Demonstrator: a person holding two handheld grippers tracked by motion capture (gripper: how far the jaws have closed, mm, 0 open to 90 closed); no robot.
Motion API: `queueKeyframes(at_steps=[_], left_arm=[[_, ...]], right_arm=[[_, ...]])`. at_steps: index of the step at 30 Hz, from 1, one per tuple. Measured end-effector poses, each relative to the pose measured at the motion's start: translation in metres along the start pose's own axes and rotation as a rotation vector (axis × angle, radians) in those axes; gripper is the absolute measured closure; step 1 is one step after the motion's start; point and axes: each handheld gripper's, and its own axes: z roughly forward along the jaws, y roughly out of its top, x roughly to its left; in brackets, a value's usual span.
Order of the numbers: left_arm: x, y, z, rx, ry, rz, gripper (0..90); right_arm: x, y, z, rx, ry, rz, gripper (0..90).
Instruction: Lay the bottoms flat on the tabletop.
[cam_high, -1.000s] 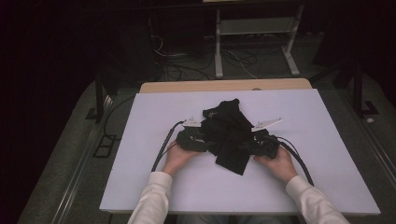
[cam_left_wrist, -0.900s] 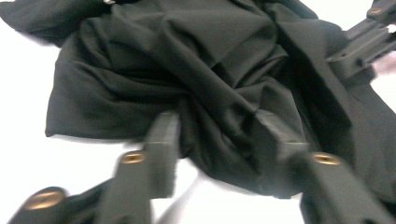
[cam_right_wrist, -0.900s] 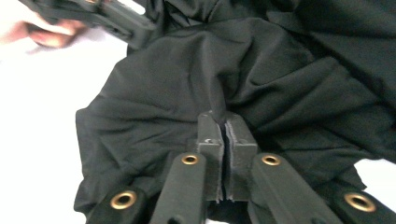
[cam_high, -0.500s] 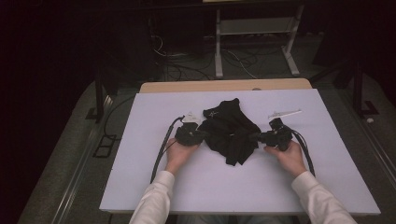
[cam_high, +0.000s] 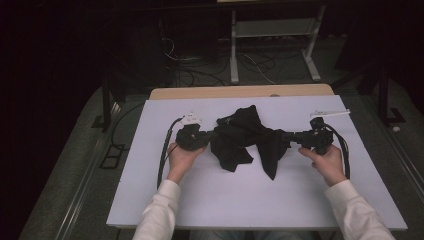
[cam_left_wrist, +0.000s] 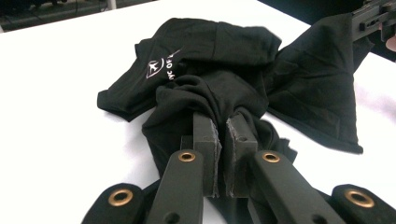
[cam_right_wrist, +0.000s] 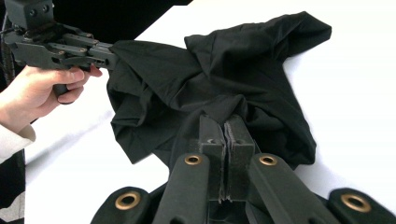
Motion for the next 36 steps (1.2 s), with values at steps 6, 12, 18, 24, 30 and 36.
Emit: queueKeyframes(at_steps=[6, 12, 18, 24, 30, 36], left_arm=[[-0.005, 0.000, -0.010, -0.016, -0.016, -0.007, 84.3], [-0.015, -0.005, -0.026, -0.028, -0.031, -0.010, 84.2], [-0.025, -0.009, -0.041, -0.055, -0.058, -0.021, 84.2], [-0.037, -0.018, -0.051, -0.045, -0.081, -0.018, 84.2], [-0.051, -0.029, -0.060, -0.028, -0.110, -0.010, 84.2], [-0.066, -0.040, -0.066, 0.008, -0.143, 0.014, 84.2]], right_arm=[[0.001, -0.001, -0.010, -0.024, 0.026, 0.021, 87.0], [0.009, -0.006, -0.015, -0.023, 0.053, 0.026, 87.0], [0.022, -0.013, -0.023, -0.023, 0.088, 0.020, 86.9], [0.037, -0.027, -0.029, 0.000, 0.127, 0.022, 86.9], [0.051, -0.042, -0.036, 0.035, 0.158, 0.020, 86.8], [0.060, -0.057, -0.041, 0.077, 0.177, 0.030, 86.7]])
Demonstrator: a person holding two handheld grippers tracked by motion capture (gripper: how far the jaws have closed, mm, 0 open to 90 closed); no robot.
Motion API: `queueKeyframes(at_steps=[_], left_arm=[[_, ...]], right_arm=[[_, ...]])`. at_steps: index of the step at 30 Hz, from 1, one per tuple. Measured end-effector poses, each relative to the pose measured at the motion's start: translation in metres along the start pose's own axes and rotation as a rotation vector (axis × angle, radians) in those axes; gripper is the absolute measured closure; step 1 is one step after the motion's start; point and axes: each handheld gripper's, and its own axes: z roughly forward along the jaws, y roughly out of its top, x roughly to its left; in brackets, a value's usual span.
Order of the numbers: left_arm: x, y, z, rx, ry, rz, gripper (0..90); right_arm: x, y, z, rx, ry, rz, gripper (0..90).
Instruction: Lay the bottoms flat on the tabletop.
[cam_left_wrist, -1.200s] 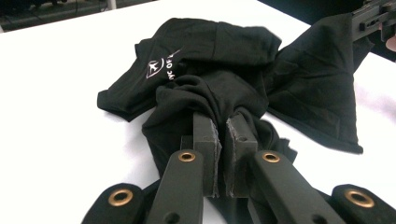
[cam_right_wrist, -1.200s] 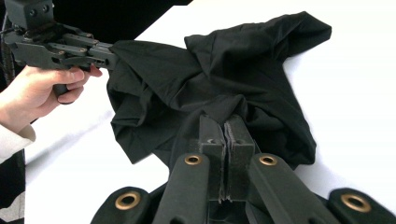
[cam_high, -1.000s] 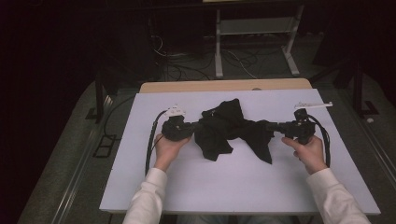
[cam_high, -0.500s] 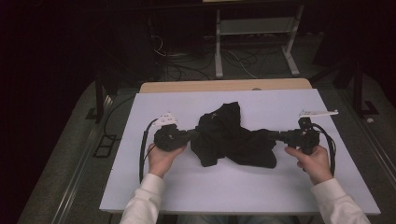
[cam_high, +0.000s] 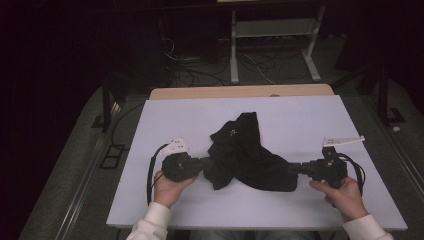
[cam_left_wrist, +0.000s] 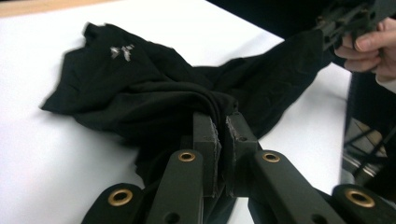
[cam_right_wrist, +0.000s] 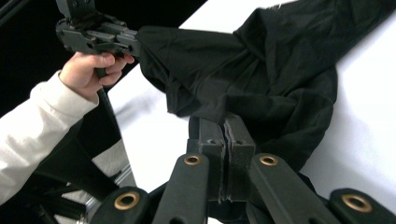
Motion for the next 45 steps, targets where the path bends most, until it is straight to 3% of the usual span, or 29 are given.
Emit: queueKeyframes(at_steps=[10, 14, 26, 28, 32, 40, 41, 42, 43, 45], left_arm=[[-0.025, -0.015, 0.004, 0.098, -0.075, 0.051, 84.2], [-0.027, -0.022, 0.007, 0.143, -0.092, 0.054, 84.1], [-0.031, -0.033, 0.005, 0.189, -0.120, 0.057, 84.0], [-0.029, -0.034, 0.007, 0.191, -0.120, 0.054, 84.0], [-0.025, -0.034, 0.010, 0.190, -0.119, 0.051, 84.0], [-0.024, -0.034, 0.016, 0.205, -0.116, 0.060, 83.8], [-0.024, -0.034, 0.017, 0.206, -0.117, 0.059, 83.8], [-0.023, -0.034, 0.017, 0.205, -0.119, 0.056, 83.8], [-0.023, -0.034, 0.017, 0.204, -0.124, 0.054, 83.8], [-0.025, -0.034, 0.017, 0.197, -0.141, 0.050, 83.9]], right_arm=[[0.012, -0.024, -0.006, 0.066, 0.004, 0.014, 86.6], [0.013, -0.032, -0.009, 0.091, 0.002, 0.021, 86.5], [0.012, -0.044, -0.021, 0.124, -0.035, 0.037, 85.1], [0.010, -0.044, -0.023, 0.122, -0.047, 0.045, 76.2], [0.009, -0.037, -0.030, 0.097, -0.129, 0.004, 59.6], [0.010, -0.008, -0.030, 0.071, -0.186, -0.039, 36.4], [0.009, -0.002, -0.030, 0.073, -0.192, -0.041, 32.9], [0.007, 0.010, -0.027, 0.063, -0.205, -0.042, 24.0], [0.007, 0.010, -0.027, 0.063, -0.205, -0.042, 24.0], [0.004, 0.023, -0.024, 0.058, -0.210, -0.044, 14.4]])
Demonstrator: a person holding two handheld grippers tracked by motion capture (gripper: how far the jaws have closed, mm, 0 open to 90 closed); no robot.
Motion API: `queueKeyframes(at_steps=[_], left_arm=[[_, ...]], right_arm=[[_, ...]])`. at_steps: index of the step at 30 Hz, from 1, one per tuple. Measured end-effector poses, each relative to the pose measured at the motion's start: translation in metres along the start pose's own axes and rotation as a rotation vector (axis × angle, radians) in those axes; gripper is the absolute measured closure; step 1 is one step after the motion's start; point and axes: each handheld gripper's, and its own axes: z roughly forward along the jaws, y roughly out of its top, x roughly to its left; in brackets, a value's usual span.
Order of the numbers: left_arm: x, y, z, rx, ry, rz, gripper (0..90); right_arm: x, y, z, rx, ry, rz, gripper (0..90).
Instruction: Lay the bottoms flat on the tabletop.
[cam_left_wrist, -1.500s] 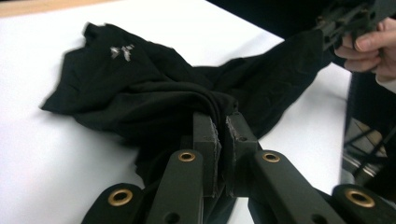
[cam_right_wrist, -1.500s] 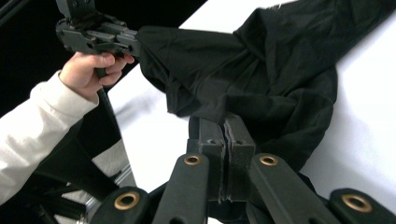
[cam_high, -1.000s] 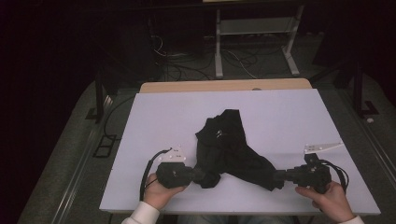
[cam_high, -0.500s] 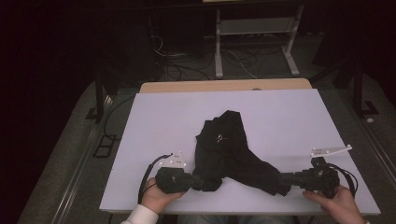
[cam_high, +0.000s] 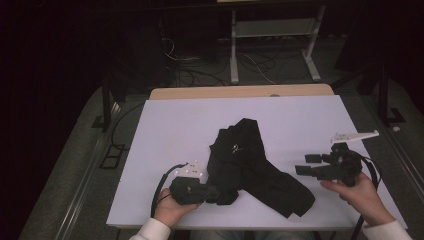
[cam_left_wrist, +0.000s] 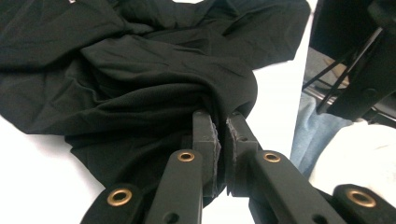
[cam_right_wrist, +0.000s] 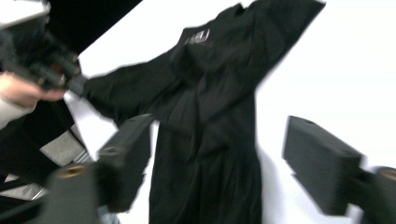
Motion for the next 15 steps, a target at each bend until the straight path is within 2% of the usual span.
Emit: queueKeyframes(at_steps=[4, 7, 9, 13, 15], left_arm=[[-0.006, 0.003, 0.001, 0.018, -0.059, 0.019, 84.0], [-0.011, 0.005, -0.003, 0.014, -0.085, 0.035, 84.0], [-0.012, 0.005, -0.005, 0.012, -0.094, 0.039, 83.9], [-0.010, 0.003, -0.002, 0.048, -0.105, 0.028, 83.2], [-0.007, 0.002, 0.001, 0.057, -0.106, 0.013, 79.2]], right_arm=[[-0.003, 0.028, 0.010, 0.012, -0.022, -0.027, 10.0], [-0.002, 0.049, 0.020, 0.028, -0.034, -0.044, 7.2], [-0.001, 0.061, 0.028, 0.032, -0.035, -0.057, 6.9], [-0.001, 0.081, 0.047, 0.041, -0.044, -0.075, 6.0], [-0.001, 0.089, 0.059, 0.045, -0.054, -0.090, 6.1]])
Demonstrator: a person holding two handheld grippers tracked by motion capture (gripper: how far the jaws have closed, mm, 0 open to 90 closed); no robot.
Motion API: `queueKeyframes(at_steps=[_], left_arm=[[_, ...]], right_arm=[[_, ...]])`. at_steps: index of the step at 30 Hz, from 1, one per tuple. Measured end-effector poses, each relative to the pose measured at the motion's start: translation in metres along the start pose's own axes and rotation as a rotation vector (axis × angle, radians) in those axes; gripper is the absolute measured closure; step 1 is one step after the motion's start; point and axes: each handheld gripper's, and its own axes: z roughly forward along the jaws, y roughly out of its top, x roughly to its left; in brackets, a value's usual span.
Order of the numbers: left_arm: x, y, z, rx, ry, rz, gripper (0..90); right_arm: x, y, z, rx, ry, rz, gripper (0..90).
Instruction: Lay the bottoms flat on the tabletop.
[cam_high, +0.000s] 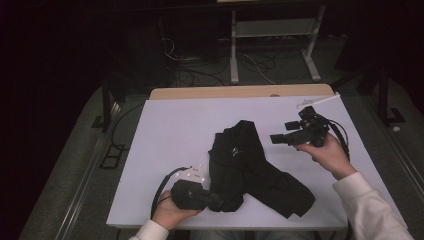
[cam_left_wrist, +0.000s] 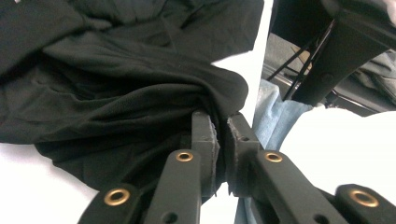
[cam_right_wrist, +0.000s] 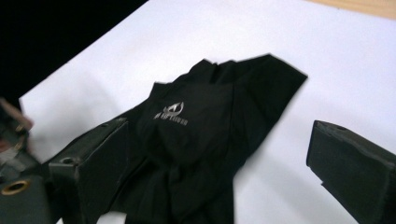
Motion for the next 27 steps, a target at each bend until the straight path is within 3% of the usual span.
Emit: queueKeyframes(at_steps=[1, 2, 4, 7, 8, 9, 12, 16, 20, 27], left_arm=[[0.001, 0.000, 0.000, -0.007, 0.008, -0.007, 74.0], [0.002, -0.001, -0.001, -0.015, 0.019, -0.014, 62.3], [0.005, -0.002, -0.004, -0.041, 0.035, -0.026, 59.3], [0.009, -0.002, -0.009, -0.090, 0.064, -0.040, 48.0], [0.011, -0.002, -0.011, -0.110, 0.073, -0.046, 39.2], [0.012, -0.002, -0.012, -0.126, 0.085, -0.051, 39.2], [0.018, -0.003, -0.016, -0.164, 0.093, -0.061, 27.5], [0.026, -0.002, -0.019, -0.212, 0.136, -0.086, 13.4], [0.036, 0.001, -0.018, -0.207, 0.205, -0.099, 1.4], [0.051, 0.013, -0.024, -0.223, 0.249, -0.092, 0.0]], right_arm=[[-0.001, 0.003, 0.006, 0.001, -0.003, -0.002, 6.2], [-0.003, 0.008, 0.018, 0.006, -0.013, -0.007, 6.7], [-0.004, 0.010, 0.025, 0.011, -0.019, -0.006, 6.9], [-0.009, 0.015, 0.043, 0.019, -0.026, 0.001, 8.3], [-0.012, 0.016, 0.054, 0.021, -0.027, 0.011, 8.8], [-0.012, 0.016, 0.054, 0.021, -0.027, 0.011, 8.8], [-0.016, 0.018, 0.069, 0.024, -0.021, 0.022, 9.9], [-0.019, 0.016, 0.089, 0.050, -0.025, 0.027, 11.4], [-0.023, 0.012, 0.108, 0.078, -0.027, 0.032, 13.9], [-0.026, 0.006, 0.131, 0.116, -0.042, 0.024, 16.9]])
